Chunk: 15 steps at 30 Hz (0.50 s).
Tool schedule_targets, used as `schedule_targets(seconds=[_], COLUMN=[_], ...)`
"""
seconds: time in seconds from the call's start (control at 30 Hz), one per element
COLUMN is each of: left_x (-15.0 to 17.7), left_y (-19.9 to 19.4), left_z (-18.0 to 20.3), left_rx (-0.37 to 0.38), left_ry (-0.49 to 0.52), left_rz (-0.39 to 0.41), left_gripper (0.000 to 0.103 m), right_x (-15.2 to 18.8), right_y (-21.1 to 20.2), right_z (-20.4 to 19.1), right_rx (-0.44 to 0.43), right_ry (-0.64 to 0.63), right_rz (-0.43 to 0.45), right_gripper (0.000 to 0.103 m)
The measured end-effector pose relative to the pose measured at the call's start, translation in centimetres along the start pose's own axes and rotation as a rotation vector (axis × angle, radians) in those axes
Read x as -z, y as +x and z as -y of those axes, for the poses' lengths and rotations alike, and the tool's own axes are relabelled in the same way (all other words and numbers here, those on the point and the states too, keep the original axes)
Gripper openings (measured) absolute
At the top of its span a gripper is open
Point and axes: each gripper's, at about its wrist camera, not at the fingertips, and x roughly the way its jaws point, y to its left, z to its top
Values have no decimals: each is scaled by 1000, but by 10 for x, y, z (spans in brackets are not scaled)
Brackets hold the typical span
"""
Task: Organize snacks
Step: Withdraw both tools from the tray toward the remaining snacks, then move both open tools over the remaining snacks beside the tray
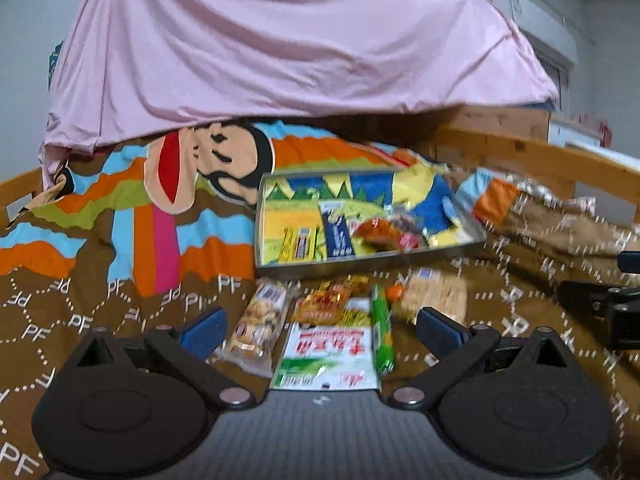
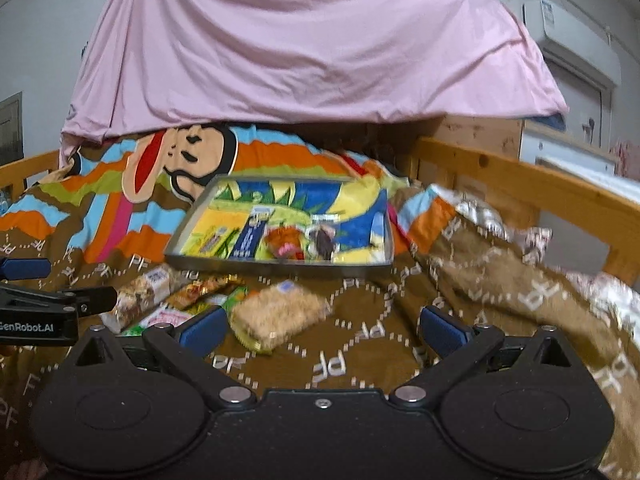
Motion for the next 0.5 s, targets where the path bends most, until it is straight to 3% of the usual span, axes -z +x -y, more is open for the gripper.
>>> schedule_targets(seconds=[0.23,0.5], left_x=[14,23], left_y=[6,11], left_z=[-11,-21], left_rx=[-19,-53], left_ry=[-31,-56], left_rz=[-89,-153], left_gripper=[102,102], right_x=[17,26], right_y=[12,16], right_z=[-12,-21], right_rx=[-13,-60], right_ry=[-32,-29], right_rz=[-98,-124], right_gripper=[102,102])
